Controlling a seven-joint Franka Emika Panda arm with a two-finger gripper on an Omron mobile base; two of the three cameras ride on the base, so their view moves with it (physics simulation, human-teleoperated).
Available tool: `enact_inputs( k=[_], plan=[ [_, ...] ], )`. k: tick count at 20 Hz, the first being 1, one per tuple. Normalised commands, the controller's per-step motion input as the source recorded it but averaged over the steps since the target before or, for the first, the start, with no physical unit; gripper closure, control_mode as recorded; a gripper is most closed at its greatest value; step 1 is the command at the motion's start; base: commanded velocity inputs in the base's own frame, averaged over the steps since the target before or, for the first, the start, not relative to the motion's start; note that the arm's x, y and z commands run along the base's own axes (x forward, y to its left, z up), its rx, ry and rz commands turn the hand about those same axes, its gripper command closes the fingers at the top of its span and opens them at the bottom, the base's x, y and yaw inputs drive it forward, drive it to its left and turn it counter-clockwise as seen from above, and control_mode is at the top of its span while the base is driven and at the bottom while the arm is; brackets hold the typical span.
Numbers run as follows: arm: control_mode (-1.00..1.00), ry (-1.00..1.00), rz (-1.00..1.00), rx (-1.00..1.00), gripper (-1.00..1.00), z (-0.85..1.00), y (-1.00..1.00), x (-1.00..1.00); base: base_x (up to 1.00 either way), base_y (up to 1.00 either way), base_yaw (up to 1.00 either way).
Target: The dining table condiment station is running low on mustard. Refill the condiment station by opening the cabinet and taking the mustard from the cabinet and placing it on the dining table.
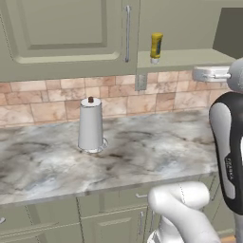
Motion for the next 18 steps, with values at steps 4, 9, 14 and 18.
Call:
enact_inputs(
  k=[4, 9, 14, 18],
  plan=[
    [-1.00, 0.03, 0.01, 0.00, -1.00, 0.37, 0.00, 0.27, 0.00, 0.00, 0.00],
    [-1.00, 0.11, 0.00, -0.01, -1.00, 0.08, 0.00, 0.33, 0.00, 0.00, 0.00],
    [-1.00, 0.05, 0.02, 0.00, -1.00, 0.00, 0.00, 0.37, 0.00, 0.00, 0.00],
    [-1.00, 0.00, 0.07, 0.00, -1.00, 0.00, 0.00, 0.40, 0.00, 0.00, 0.00]
  ],
)
